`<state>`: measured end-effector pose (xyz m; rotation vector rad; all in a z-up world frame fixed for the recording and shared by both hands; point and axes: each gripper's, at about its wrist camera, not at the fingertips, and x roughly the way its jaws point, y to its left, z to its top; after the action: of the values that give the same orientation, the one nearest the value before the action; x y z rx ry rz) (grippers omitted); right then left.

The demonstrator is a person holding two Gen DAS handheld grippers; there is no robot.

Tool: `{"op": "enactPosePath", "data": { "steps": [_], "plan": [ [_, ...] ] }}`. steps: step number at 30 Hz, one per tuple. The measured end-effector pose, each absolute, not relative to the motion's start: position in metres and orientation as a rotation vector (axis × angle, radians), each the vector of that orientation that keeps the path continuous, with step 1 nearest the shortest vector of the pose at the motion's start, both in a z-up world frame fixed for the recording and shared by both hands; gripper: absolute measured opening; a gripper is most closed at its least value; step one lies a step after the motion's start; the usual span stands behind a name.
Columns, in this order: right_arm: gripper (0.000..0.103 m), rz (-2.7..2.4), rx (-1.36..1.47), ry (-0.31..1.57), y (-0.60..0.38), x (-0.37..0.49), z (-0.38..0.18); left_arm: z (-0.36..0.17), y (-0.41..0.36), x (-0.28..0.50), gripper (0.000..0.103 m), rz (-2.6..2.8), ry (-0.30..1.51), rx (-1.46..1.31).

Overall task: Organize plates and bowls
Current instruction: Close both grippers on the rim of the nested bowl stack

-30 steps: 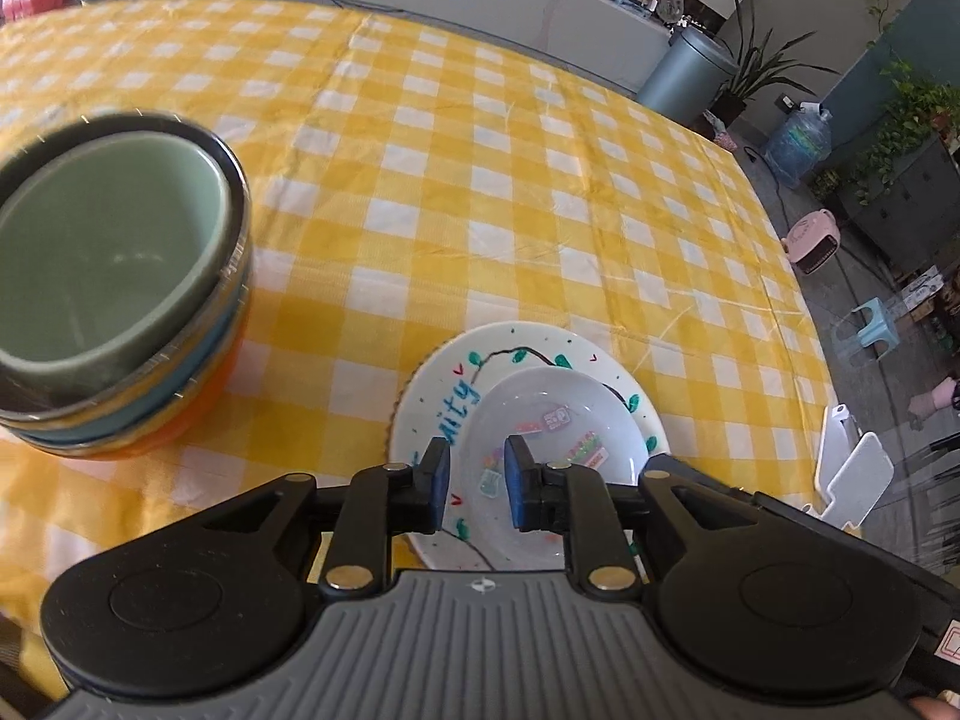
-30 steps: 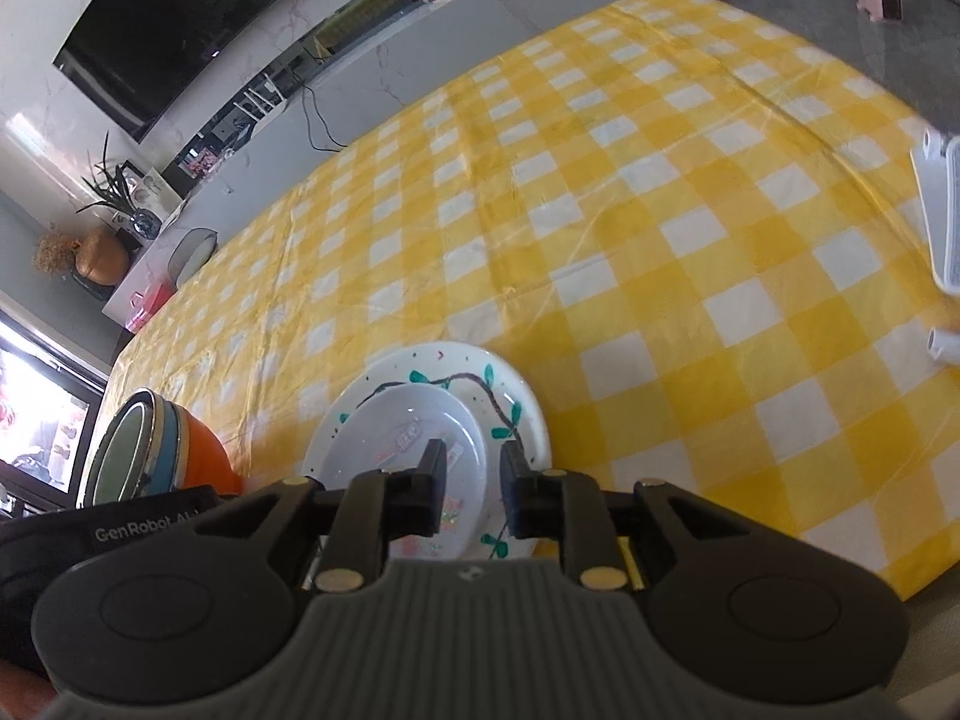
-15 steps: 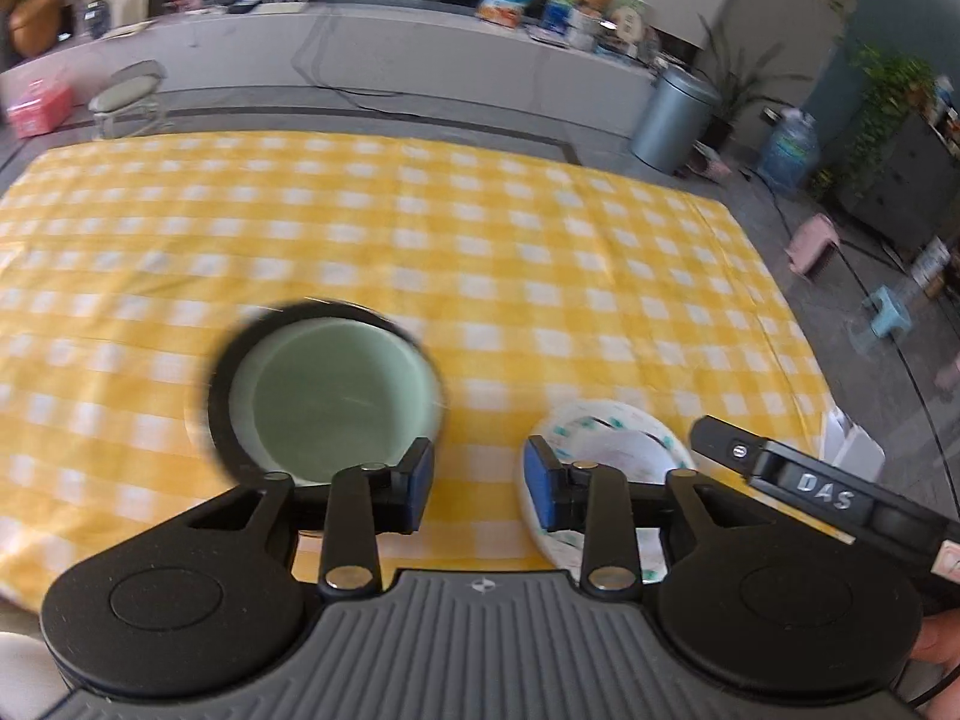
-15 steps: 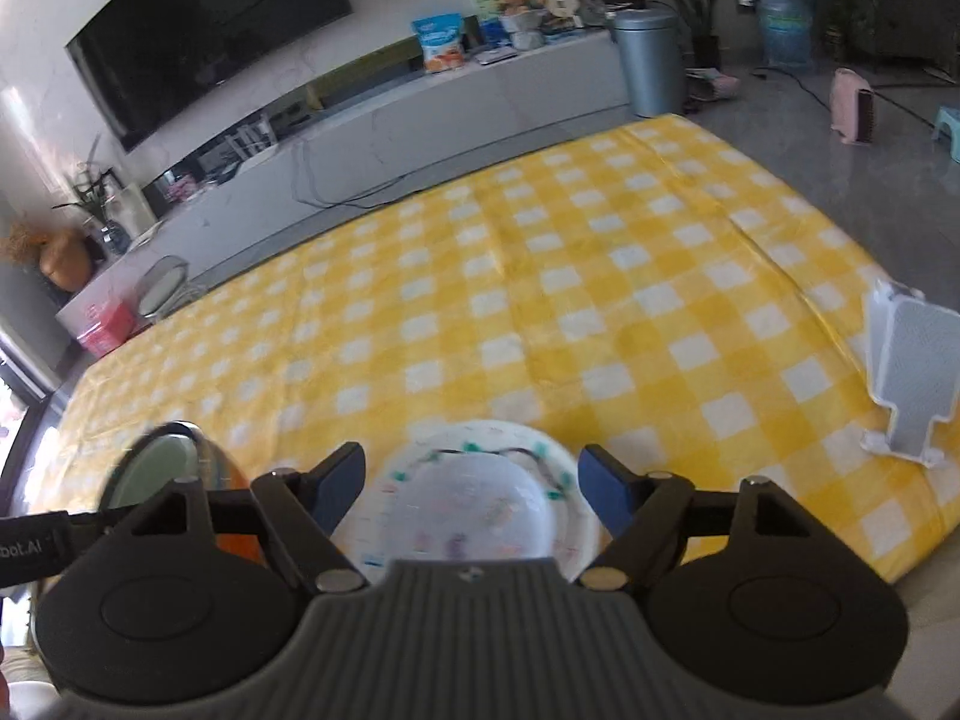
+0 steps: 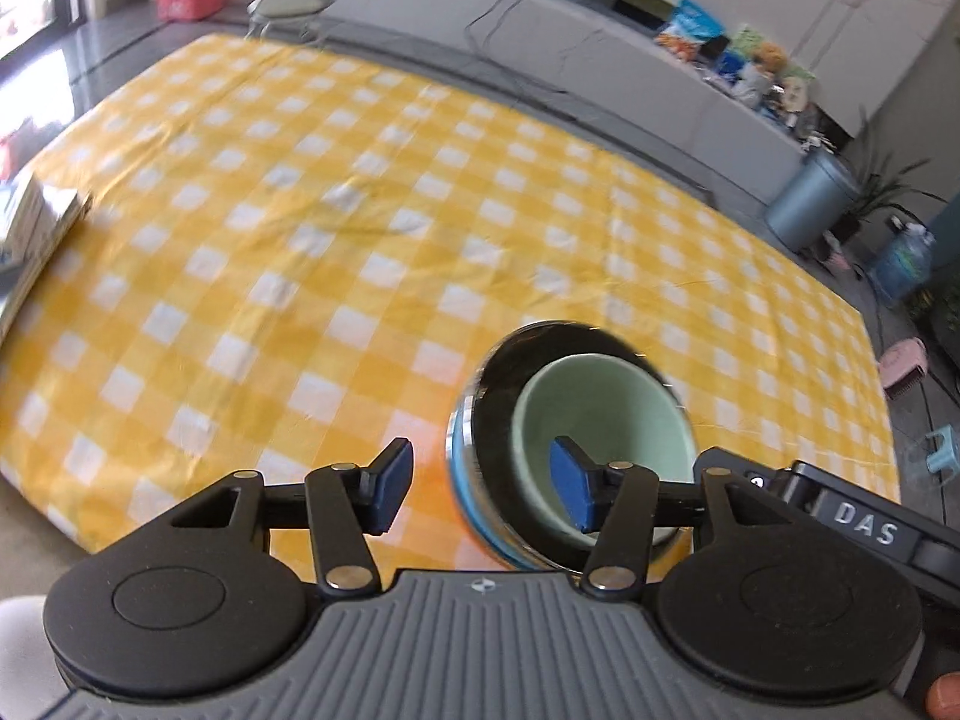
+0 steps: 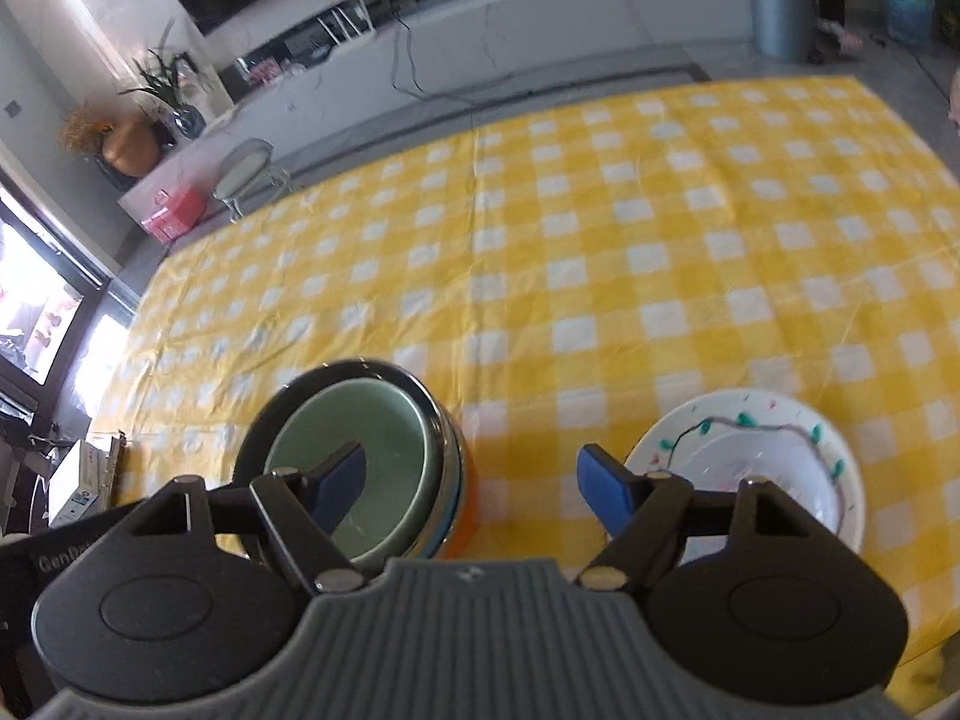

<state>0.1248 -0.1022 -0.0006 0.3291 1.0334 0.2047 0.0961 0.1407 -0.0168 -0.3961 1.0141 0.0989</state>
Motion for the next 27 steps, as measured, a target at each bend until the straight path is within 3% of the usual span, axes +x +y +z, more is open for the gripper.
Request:
{"op": "enactPosePath", "data": {
  "steps": [3,6,10,17,20,22,25,27],
  "plan": [
    [0.076,0.173,0.332,1.087,-0.095,0.135,-0.021,-0.025,0.15,0.096,0.07,0.111,1.014,-0.439],
    [0.074,0.16,0.341,1.12,-0.088,0.141,-0.034,-0.035,0.154,0.102,0.07,0.114,1.027,-0.48],
    [0.065,0.158,0.381,1.158,-0.086,0.147,-0.049,-0.05,0.156,0.109,0.07,0.095,1.059,-0.524],
    [0.062,0.175,0.438,1.186,-0.083,0.154,-0.066,-0.073,0.152,0.12,0.07,0.076,1.12,-0.532],
    [0.059,0.184,0.444,1.18,-0.083,0.156,-0.066,-0.077,0.154,0.125,0.066,0.073,1.139,-0.544],
    [0.049,0.198,0.474,1.183,-0.086,0.158,-0.067,-0.08,0.153,0.127,0.066,0.054,1.146,-0.542],
    [0.038,0.217,0.534,1.199,-0.089,0.158,-0.068,-0.079,0.152,0.128,0.054,0.03,1.132,-0.555],
    [0.037,0.222,0.547,1.201,-0.09,0.158,-0.068,-0.078,0.151,0.128,0.054,0.035,1.133,-0.547]
  ]
}}
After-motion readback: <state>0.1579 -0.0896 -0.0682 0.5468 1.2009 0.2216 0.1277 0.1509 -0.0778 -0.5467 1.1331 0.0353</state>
